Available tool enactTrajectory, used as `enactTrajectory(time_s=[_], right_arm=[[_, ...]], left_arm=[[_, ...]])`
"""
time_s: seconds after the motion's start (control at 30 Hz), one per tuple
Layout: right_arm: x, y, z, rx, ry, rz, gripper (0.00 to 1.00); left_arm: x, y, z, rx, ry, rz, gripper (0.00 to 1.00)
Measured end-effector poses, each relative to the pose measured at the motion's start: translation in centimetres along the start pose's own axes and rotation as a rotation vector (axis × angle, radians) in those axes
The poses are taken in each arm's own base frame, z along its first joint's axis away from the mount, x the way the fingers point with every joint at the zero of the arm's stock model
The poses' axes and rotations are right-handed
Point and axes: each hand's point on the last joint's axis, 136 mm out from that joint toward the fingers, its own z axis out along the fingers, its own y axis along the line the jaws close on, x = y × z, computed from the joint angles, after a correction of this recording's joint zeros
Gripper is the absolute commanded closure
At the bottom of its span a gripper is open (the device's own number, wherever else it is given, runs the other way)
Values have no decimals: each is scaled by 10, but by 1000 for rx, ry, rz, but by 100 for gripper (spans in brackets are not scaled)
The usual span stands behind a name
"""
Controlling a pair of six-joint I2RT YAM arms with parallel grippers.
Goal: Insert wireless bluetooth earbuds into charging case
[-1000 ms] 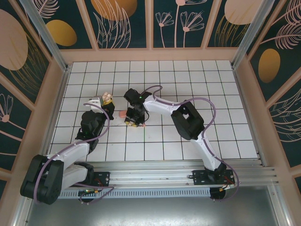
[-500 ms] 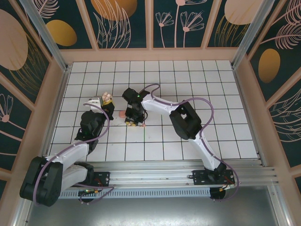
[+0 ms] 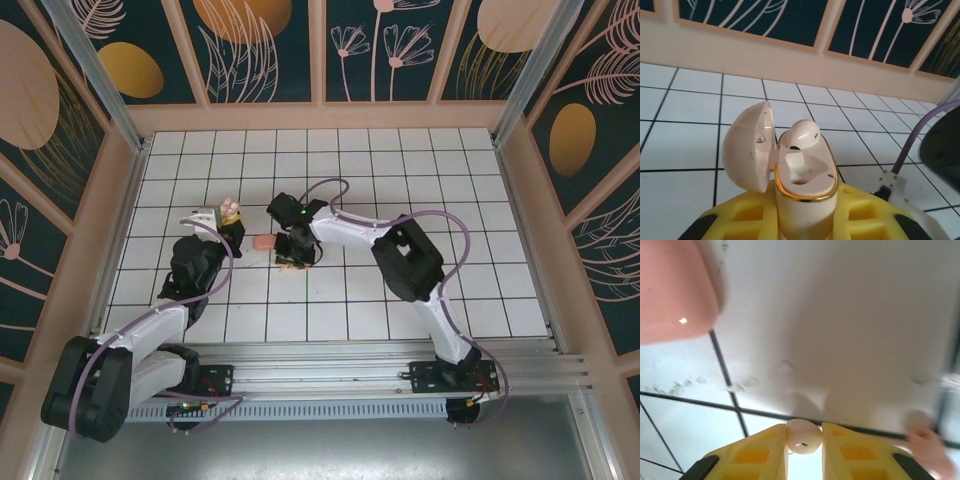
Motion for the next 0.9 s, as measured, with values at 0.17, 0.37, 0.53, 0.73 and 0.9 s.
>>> enactTrajectory(time_s=[0.17, 0.37, 0.53, 0.73, 0.9], right_arm=[[-6, -13, -48, -35, -142, -91, 79], [-22, -14, -124, -137, -372, -216, 79], [-25, -22, -165, -174, -510, -322, 79], [-17, -23, -202, -217, -630, -455, 79], [-11, -15, -230, -271, -713, -548, 79]], left_arm=[[16, -17, 4, 111, 60, 5, 88], [31, -43, 9, 274, 130, 15, 88], [31, -76, 9, 434, 142, 93, 88], [43, -118, 0, 639, 152, 224, 88], [57, -131, -5, 731, 164, 288, 88]])
